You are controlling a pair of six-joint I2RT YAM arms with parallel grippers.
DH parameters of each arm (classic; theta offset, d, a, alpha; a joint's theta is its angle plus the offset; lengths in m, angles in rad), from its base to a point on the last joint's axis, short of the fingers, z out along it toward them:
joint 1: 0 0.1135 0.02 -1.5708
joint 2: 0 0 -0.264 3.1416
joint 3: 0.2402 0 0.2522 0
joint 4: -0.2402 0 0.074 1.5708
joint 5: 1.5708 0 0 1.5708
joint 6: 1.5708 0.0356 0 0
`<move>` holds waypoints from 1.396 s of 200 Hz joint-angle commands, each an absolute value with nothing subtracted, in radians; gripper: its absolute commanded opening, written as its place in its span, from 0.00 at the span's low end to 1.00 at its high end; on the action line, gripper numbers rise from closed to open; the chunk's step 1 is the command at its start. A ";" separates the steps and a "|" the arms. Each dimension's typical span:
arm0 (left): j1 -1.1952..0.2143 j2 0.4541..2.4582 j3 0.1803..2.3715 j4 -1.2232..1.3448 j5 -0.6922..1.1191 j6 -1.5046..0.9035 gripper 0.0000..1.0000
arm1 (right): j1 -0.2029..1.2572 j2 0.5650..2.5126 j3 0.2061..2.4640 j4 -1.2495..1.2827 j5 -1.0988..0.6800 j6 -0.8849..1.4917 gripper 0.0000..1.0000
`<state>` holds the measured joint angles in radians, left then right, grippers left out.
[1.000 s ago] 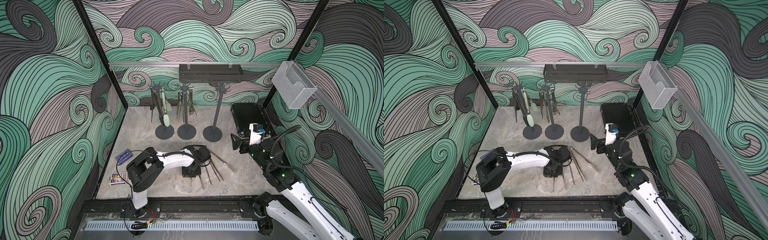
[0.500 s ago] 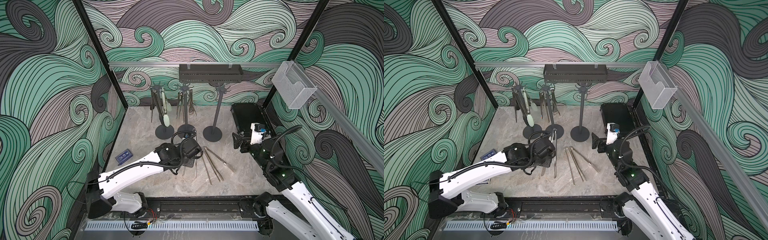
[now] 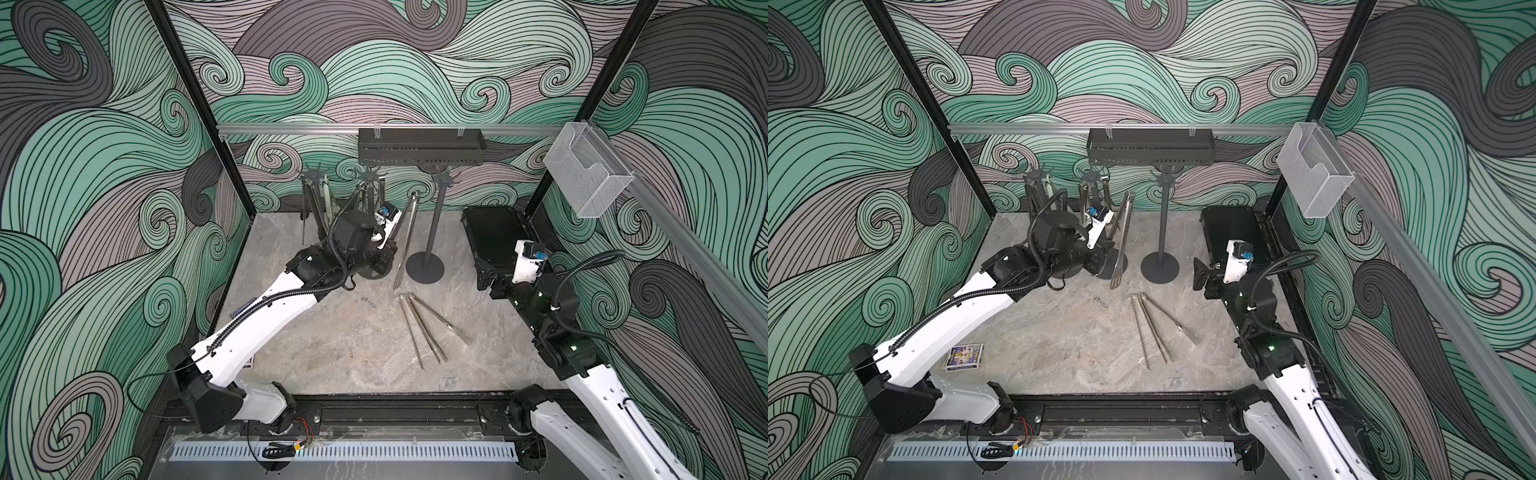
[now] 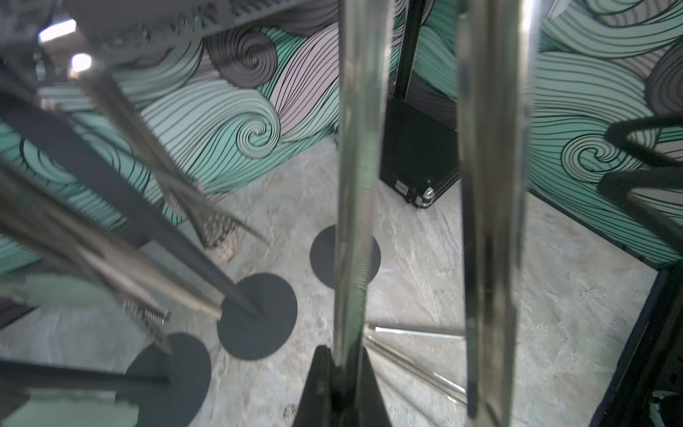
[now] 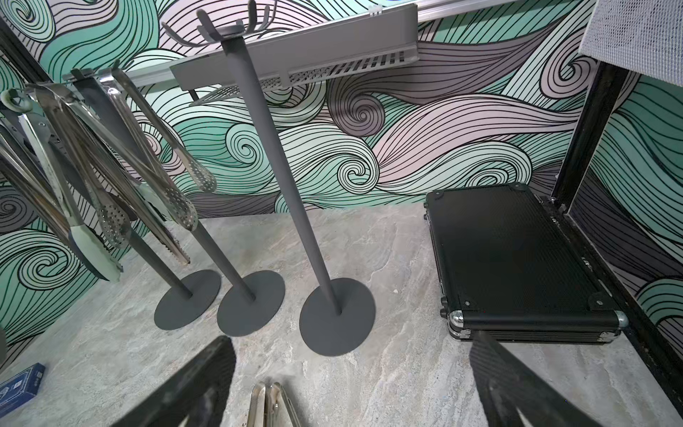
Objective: Hang food tongs on kitchen utensil racks
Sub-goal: Hang the food tongs on the rack.
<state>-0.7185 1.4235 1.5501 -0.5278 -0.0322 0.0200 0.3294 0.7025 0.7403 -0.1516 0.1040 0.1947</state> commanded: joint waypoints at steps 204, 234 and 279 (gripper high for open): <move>-0.569 1.793 1.905 -0.446 0.234 0.077 0.00 | 0.281 0.759 0.724 -0.068 -0.017 0.194 0.99; -0.565 1.808 1.915 -0.446 0.233 0.074 0.00 | 0.281 0.759 0.723 -0.068 -0.018 0.193 0.99; -0.565 1.833 1.930 -0.451 0.247 0.073 0.00 | 0.279 0.759 0.721 -0.068 -0.021 0.193 0.99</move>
